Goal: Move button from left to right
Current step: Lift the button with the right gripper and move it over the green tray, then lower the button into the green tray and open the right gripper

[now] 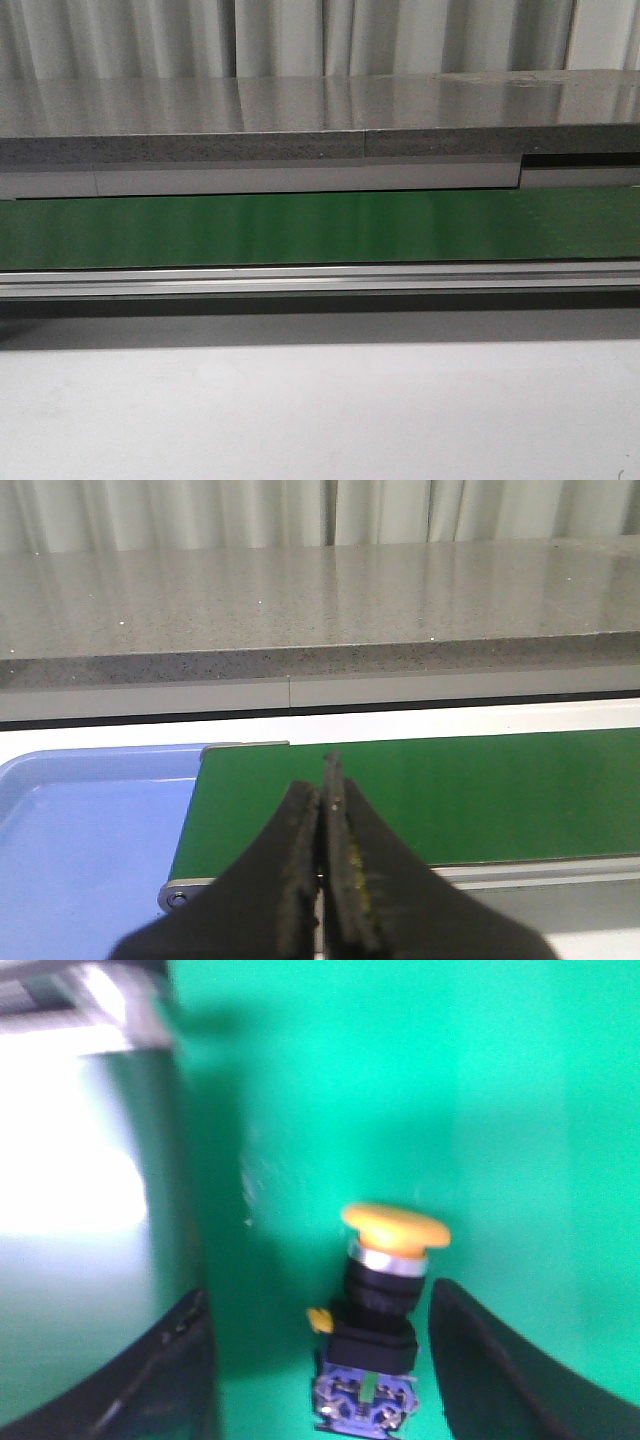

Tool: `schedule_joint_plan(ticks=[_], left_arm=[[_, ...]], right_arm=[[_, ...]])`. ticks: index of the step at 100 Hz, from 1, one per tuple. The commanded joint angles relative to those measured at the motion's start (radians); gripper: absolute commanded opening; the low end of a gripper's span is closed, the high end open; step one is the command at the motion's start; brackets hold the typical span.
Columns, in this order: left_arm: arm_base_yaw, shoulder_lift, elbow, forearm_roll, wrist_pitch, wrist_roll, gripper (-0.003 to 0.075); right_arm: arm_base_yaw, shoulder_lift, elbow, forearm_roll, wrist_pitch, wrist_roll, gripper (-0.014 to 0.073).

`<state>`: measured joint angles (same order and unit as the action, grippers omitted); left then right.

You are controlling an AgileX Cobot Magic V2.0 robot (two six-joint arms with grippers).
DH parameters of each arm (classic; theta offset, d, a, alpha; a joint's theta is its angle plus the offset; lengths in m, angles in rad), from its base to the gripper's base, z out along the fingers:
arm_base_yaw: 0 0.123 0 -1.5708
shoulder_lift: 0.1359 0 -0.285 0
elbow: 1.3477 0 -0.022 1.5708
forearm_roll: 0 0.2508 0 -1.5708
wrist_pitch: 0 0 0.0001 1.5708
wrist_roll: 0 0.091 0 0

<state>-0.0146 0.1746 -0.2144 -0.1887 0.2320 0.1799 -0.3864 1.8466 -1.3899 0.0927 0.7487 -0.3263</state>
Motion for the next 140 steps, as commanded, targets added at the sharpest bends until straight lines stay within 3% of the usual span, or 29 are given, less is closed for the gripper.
schedule_joint_plan(ticks=[1,43,79,115,127,140], left_arm=[[-0.006,0.009,-0.028,-0.008,-0.078,-0.002,-0.002],[-0.006,0.009,-0.028,-0.008,-0.078,-0.002,-0.002],[-0.006,0.009,-0.028,-0.008,-0.078,-0.002,-0.002],[-0.006,0.009,-0.028,-0.008,-0.078,-0.002,-0.002],[-0.006,0.009,-0.028,-0.008,-0.078,-0.002,-0.002],[-0.006,0.009,-0.028,-0.008,-0.078,-0.002,-0.002]], right_arm=[[0.017,-0.117,-0.035,0.057,-0.067,0.003,0.0476],[0.204,-0.504,0.067,0.129,-0.193,0.003,0.0476],[0.278,-0.97,0.49,0.138,-0.368,0.003,0.0476],[0.278,-1.467,0.869,0.211,-0.401,0.003,0.0474],[0.278,-1.597,0.953,0.211,-0.397,0.003,0.0401],[0.278,-1.683,1.004,0.211,-0.378,0.003,0.0225]])
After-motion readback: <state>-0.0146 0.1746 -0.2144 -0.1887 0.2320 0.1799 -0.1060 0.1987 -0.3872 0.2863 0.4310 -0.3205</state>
